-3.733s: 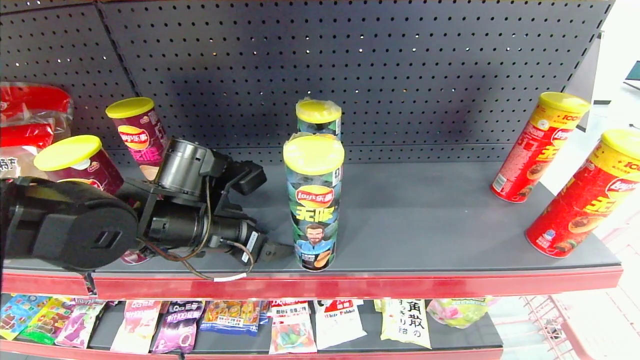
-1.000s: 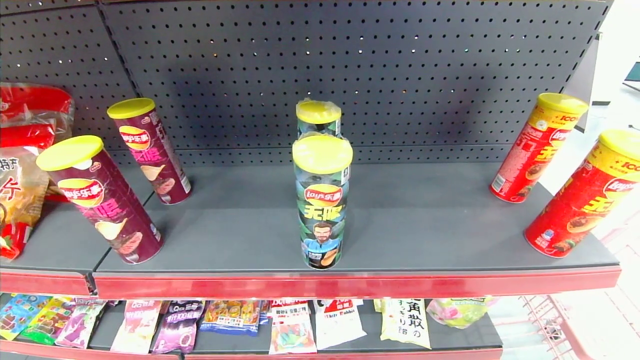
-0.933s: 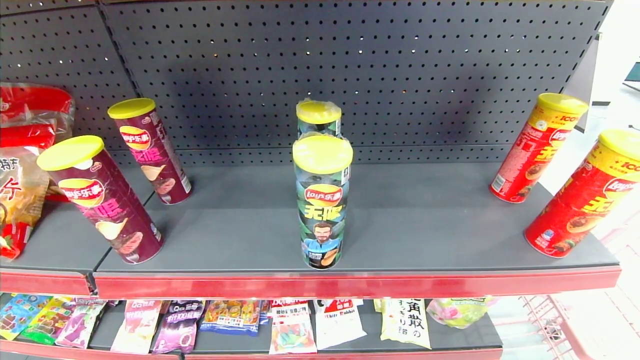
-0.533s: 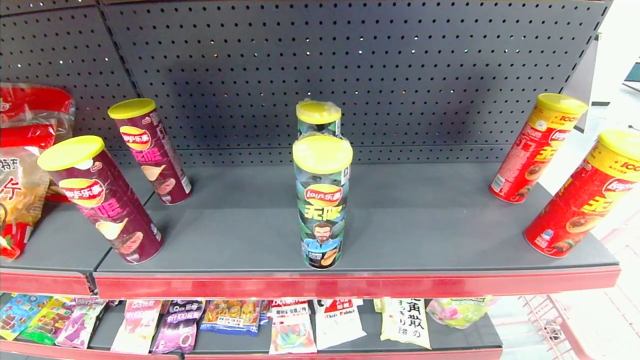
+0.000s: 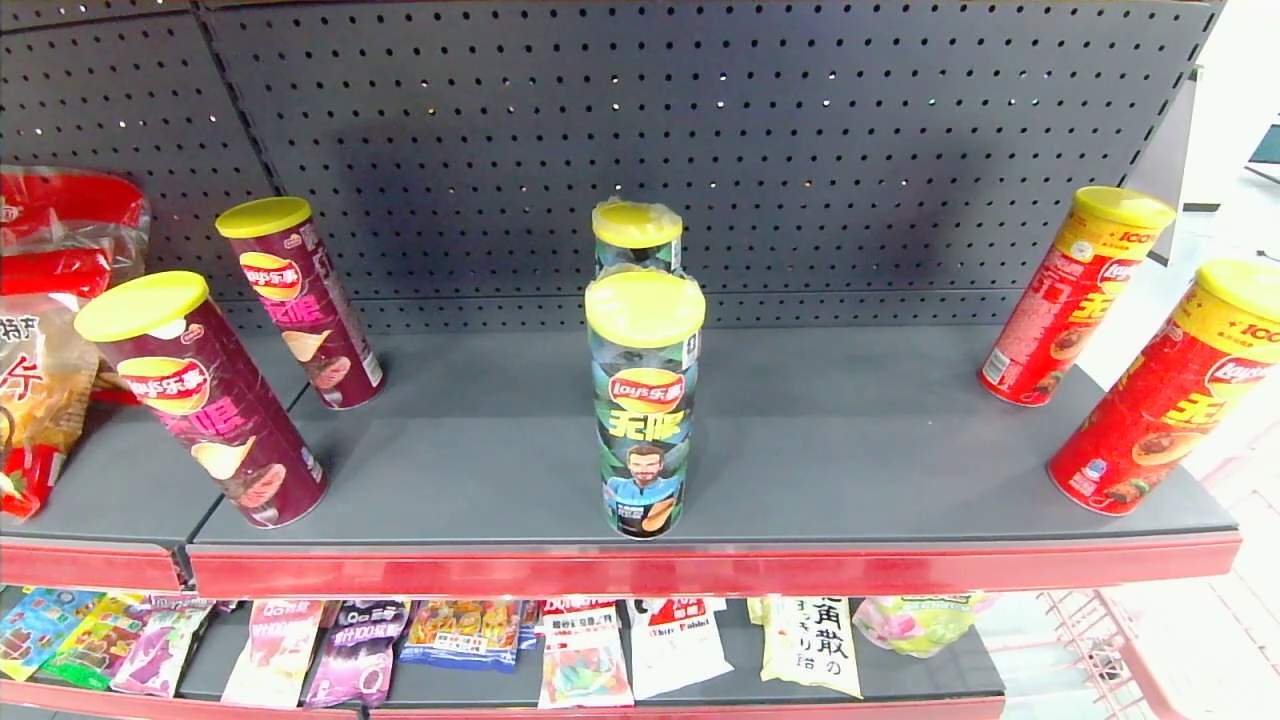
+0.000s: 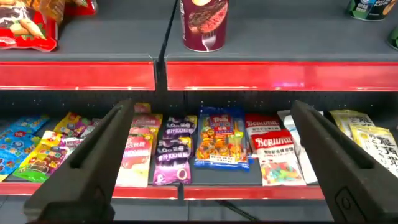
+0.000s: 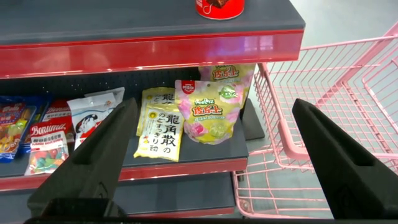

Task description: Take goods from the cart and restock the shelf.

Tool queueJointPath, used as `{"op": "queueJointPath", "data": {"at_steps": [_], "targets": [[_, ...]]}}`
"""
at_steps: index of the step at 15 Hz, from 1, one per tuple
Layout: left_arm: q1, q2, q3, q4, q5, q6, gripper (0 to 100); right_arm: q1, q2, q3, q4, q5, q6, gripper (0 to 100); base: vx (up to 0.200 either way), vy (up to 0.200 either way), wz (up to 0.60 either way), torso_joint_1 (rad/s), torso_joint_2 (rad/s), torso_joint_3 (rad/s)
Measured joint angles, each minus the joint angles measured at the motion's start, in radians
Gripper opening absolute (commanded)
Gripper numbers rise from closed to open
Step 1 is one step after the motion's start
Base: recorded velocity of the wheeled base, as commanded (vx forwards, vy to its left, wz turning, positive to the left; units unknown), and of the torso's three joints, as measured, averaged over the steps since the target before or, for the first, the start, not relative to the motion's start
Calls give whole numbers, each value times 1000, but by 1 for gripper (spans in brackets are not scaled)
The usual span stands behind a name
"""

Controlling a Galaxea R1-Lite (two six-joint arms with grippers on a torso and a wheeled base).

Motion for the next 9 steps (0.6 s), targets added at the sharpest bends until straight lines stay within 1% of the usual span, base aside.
{"op": "queueJointPath", "data": {"at_steps": [4, 7, 8, 9], "targets": [[1, -6, 1, 0, -1, 0, 100, 29, 2, -2, 2, -1, -40, 100, 0, 0, 0, 0, 0, 0], [1, -7, 1, 1, -1, -1, 100, 43, 0, -3, -4, 16, -41, 100, 0, 0, 0, 0, 0, 0], [1, -7, 1, 1, -1, -1, 100, 49, 4, -25, -7, 34, -25, 100, 0, 0, 0, 0, 0, 0], [1, -7, 1, 1, -1, -1, 100, 57, 26, -75, -5, 47, -2, 100, 0, 0, 0, 0, 0, 0]]}}
